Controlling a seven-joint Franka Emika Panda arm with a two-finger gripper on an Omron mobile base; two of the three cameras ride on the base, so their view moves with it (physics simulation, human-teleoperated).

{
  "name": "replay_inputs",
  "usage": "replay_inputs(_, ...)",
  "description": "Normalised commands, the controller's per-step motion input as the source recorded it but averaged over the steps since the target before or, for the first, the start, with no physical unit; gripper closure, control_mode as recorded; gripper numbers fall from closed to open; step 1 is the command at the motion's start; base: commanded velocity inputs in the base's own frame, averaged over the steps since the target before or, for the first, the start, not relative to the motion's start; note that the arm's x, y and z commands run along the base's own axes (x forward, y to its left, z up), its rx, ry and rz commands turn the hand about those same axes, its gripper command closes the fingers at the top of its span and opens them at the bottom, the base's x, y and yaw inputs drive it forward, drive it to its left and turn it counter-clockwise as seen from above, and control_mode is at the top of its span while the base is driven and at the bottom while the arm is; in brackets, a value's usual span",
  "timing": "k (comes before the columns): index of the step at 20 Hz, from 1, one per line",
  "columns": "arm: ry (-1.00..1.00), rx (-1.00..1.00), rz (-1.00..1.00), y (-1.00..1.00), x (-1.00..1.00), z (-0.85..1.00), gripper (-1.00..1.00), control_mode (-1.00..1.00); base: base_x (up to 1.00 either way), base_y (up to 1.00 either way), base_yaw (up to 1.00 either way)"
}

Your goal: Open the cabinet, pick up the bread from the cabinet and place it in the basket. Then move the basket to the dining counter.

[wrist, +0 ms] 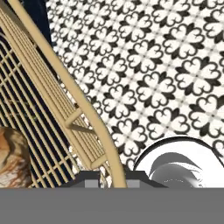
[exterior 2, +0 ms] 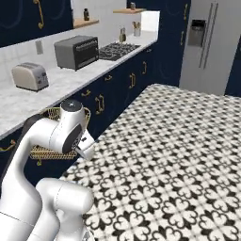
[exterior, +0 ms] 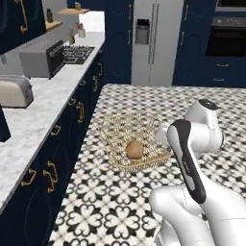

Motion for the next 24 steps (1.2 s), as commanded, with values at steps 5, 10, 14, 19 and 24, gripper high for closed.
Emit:
replay_inputs(5,0.00,0.00,0.00,0.00,0.00,0.00,1.00,1.00,0.10,-0.49,-0.85)
replay_inputs(10,0.00,0.00,0.00,0.00,0.00,0.00,1.00,1.00,0.12,-0.54,-0.83)
replay_inputs(14,0.00,0.00,0.00,0.00,0.00,0.00,1.00,1.00,0.10,-0.54,-0.84)
replay_inputs(19,0.00,0.00,0.00,0.00,0.00,0.00,1.00,1.00,0.28,-0.50,-0.78)
replay_inputs(24,0.00,0.00,0.00,0.00,0.00,0.00,1.00,1.00,0.96,0.01,-0.59)
